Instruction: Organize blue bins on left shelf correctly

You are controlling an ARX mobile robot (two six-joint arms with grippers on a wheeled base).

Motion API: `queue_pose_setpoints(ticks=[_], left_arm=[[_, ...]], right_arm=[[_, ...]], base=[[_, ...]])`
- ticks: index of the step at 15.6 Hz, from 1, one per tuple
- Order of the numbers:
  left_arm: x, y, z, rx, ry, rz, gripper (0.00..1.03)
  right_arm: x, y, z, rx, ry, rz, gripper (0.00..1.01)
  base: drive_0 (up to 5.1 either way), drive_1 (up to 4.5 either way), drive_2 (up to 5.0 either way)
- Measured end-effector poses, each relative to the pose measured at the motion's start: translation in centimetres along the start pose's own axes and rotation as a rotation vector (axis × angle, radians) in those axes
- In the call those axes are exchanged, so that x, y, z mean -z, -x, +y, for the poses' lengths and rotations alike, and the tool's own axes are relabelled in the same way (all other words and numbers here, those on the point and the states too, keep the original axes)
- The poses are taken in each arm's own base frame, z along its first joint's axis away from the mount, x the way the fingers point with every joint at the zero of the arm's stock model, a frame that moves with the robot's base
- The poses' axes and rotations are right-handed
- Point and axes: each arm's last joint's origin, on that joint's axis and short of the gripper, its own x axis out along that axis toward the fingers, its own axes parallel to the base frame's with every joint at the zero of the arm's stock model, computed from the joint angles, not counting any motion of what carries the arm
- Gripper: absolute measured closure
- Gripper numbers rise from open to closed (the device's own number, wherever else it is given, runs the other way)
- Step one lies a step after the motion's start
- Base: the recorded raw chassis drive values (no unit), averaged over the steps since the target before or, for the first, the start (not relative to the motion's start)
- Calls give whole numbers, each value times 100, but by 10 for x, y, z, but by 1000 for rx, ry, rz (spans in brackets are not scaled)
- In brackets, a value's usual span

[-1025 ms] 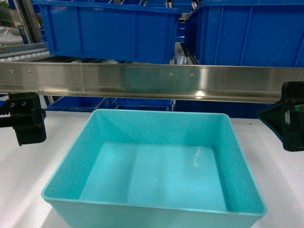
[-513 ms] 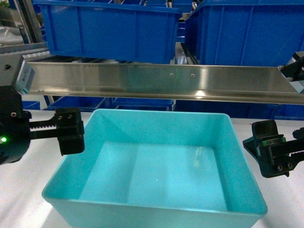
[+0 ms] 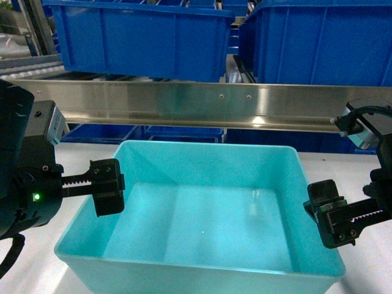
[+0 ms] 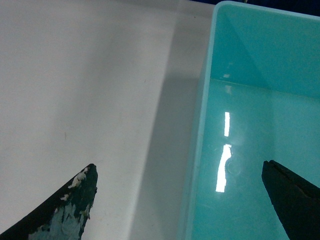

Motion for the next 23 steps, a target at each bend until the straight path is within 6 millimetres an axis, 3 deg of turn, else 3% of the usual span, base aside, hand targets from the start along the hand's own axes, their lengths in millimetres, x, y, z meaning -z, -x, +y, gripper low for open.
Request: queue_pose_setpoints(ticks=[2,6,19,23], left_arm=[[7,-4,-16,21,-20,25,5],[11,-5,-23,31,-33,34,5],[32,-10,-28,33,-60,119,5],[34,-11,-19,5,-43,113,5]], right_arm=[[4,-7,-1,10,6,2,3],[12,-16,-4,22,1,28,3],[21,-25,-6,29,-18,41,3],[24,-26,-6,28,-23,49,3]], base=[[0,0,0],[0,0,0],[0,0,0],[0,0,0]])
